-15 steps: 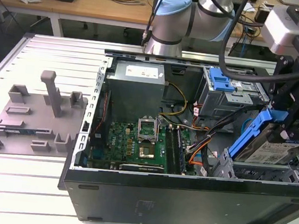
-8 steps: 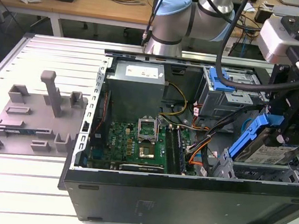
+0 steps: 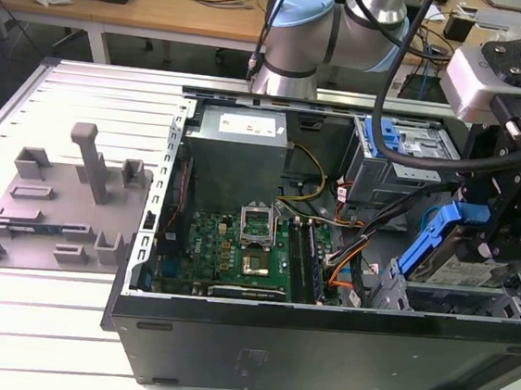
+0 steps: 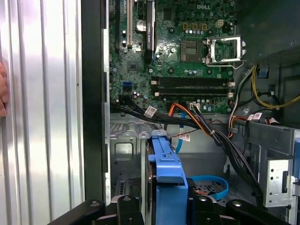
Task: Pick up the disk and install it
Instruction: 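Insert the disk into the insertion slot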
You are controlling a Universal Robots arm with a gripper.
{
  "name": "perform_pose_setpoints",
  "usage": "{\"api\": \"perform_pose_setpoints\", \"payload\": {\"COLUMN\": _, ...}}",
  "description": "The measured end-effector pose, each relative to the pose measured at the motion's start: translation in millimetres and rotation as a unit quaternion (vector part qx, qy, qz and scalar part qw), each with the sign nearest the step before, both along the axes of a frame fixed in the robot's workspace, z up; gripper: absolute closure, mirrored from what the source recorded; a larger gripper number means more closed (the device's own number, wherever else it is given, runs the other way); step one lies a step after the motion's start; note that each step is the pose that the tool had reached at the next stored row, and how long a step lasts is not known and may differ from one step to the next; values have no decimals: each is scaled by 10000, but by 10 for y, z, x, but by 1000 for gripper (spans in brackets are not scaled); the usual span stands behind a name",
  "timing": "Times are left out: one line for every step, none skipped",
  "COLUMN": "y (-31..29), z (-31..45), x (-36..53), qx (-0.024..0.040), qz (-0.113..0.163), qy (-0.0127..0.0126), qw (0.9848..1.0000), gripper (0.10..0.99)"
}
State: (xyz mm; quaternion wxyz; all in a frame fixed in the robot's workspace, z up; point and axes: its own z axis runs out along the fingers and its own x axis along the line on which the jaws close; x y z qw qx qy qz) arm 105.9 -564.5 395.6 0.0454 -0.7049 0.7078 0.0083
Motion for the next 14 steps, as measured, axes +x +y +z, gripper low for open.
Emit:
{"api": "perform_pose_setpoints", "payload": {"y": 0, "z": 0, "x": -2, "qx": 0, "qz": -1, "qy": 0, "qw": 10000, "gripper": 639}}
{"api": "perform_pose_setpoints", "payload": {"y": 0, "z": 0, "x": -4, "qx": 0, "qz": -1, "qy": -1, "qw": 10000, "gripper": 639}}
{"api": "perform_pose_setpoints", "payload": {"y": 0, "z": -1, "x": -9, "qx": 0, "qz": -1, "qy": -2, "qw": 10000, "gripper": 639}}
{"api": "perform_pose_setpoints", "payload": {"y": 1, "z": -2, "x": -23, "qx": 1, "qz": -2, "qy": -3, "qw": 10000, "gripper": 639}}
{"api": "perform_pose_setpoints", "payload": {"y": 0, "z": -1, "x": -43, "qx": 0, "qz": -1, "qy": -4, "qw": 10000, "gripper": 639}}
{"api": "perform_pose_setpoints", "payload": {"y": 0, "z": -1, "x": -44, "qx": 0, "qz": 0, "qy": -4, "qw": 10000, "gripper": 639}}
{"api": "perform_pose_setpoints", "payload": {"y": 0, "z": -1, "x": -45, "qx": -1, "qz": 1, "qy": -4, "qw": 10000, "gripper": 639}}
{"api": "perform_pose_setpoints", "payload": {"y": 0, "z": 0, "x": -45, "qx": -1, "qz": 0, "qy": -4, "qw": 10000, "gripper": 639}}
{"api": "perform_pose_setpoints", "payload": {"y": 0, "z": 0, "x": -47, "qx": -1, "qz": -1, "qy": -5, "qw": 10000, "gripper": 639}}
{"api": "perform_pose_setpoints", "payload": {"y": 0, "z": -1, "x": -48, "qx": -1, "qz": -1, "qy": -6, "qw": 10000, "gripper": 639}}
{"api": "perform_pose_setpoints", "payload": {"y": 0, "z": -1, "x": -51, "qx": 0, "qz": -2, "qy": -9, "qw": 10000, "gripper": 639}}
{"api": "perform_pose_setpoints", "payload": {"y": 0, "z": -1, "x": -54, "qx": -1, "qz": -1, "qy": -10, "qw": 10000, "gripper": 639}}
{"api": "perform_pose_setpoints", "payload": {"y": 0, "z": 0, "x": -59, "qx": -1, "qz": -1, "qy": -12, "qw": 10000, "gripper": 627}}
{"api": "perform_pose_setpoints", "payload": {"y": 0, "z": 0, "x": -62, "qx": -1, "qz": 0, "qy": -13, "qw": 10000, "gripper": 569}}
